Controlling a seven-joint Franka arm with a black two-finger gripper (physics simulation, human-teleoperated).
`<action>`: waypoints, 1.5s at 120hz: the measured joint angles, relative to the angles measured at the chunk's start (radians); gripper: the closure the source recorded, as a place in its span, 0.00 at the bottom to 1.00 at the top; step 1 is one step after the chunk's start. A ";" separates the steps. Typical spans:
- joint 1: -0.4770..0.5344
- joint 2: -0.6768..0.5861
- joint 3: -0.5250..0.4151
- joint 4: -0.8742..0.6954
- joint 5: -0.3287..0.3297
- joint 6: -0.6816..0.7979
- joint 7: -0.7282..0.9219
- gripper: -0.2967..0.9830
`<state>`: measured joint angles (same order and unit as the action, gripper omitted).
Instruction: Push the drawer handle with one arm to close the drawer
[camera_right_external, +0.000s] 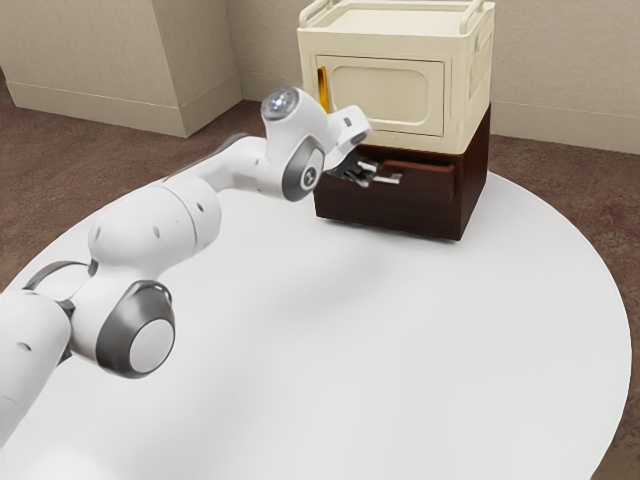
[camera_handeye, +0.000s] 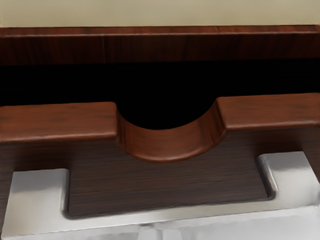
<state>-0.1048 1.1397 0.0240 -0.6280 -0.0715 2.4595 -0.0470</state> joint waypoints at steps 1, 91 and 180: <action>0.000 0.000 0.000 0.000 0.000 0.002 0.000 0.84; 0.001 0.053 -0.016 -0.001 0.002 0.167 0.014 0.85; 0.006 0.095 -0.030 -0.009 0.054 0.365 0.029 0.84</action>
<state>-0.0986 1.2350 -0.0063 -0.6375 -0.0172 2.8248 -0.0176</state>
